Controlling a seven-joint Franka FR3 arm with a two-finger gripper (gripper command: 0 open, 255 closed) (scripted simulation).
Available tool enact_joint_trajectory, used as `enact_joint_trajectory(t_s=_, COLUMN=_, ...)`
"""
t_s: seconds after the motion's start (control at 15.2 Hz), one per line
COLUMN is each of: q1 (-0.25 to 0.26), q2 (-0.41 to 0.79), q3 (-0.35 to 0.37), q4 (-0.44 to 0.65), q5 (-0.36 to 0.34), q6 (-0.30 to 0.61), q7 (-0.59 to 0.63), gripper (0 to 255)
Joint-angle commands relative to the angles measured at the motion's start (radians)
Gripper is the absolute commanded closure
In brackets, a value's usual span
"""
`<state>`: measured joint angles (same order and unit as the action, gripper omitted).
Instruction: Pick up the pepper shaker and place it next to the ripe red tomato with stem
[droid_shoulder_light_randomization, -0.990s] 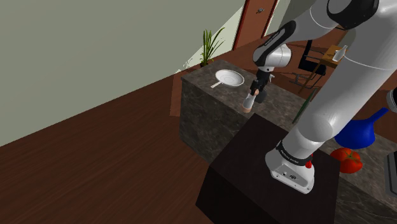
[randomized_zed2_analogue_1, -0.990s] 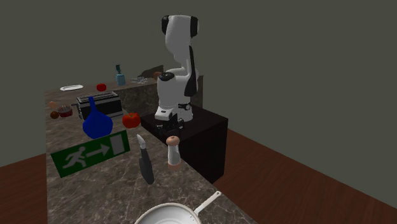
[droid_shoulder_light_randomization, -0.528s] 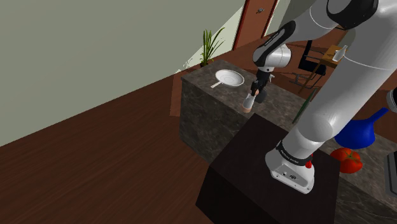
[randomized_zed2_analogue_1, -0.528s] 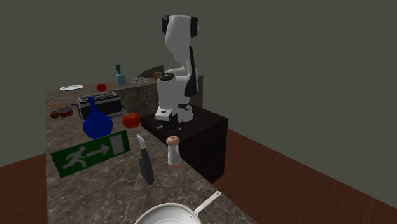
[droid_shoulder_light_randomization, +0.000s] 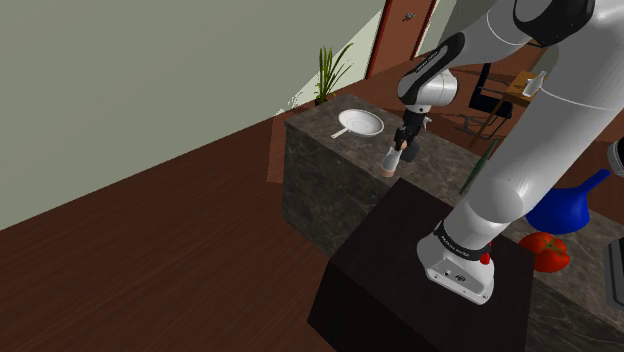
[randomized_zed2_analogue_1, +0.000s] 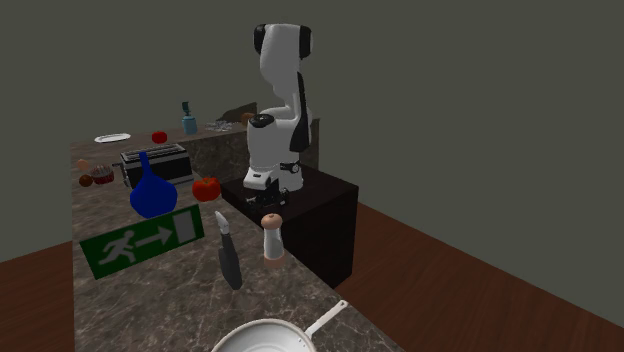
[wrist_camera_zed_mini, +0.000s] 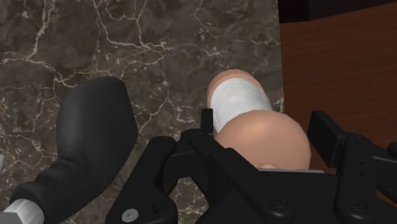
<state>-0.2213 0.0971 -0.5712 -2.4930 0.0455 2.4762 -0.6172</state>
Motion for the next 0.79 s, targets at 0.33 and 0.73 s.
enact_joint_trajectory(t_s=0.33, q1=0.005, q2=-0.072, q3=-0.011, q4=0.009, q5=-0.063, q6=-0.07, q7=0.044, gripper=255)
enact_joint_trajectory(t_s=0.73, q1=0.003, q2=-0.153, q3=-0.011, q4=0.029, q5=-0.121, q6=-0.159, q7=0.087, gripper=255)
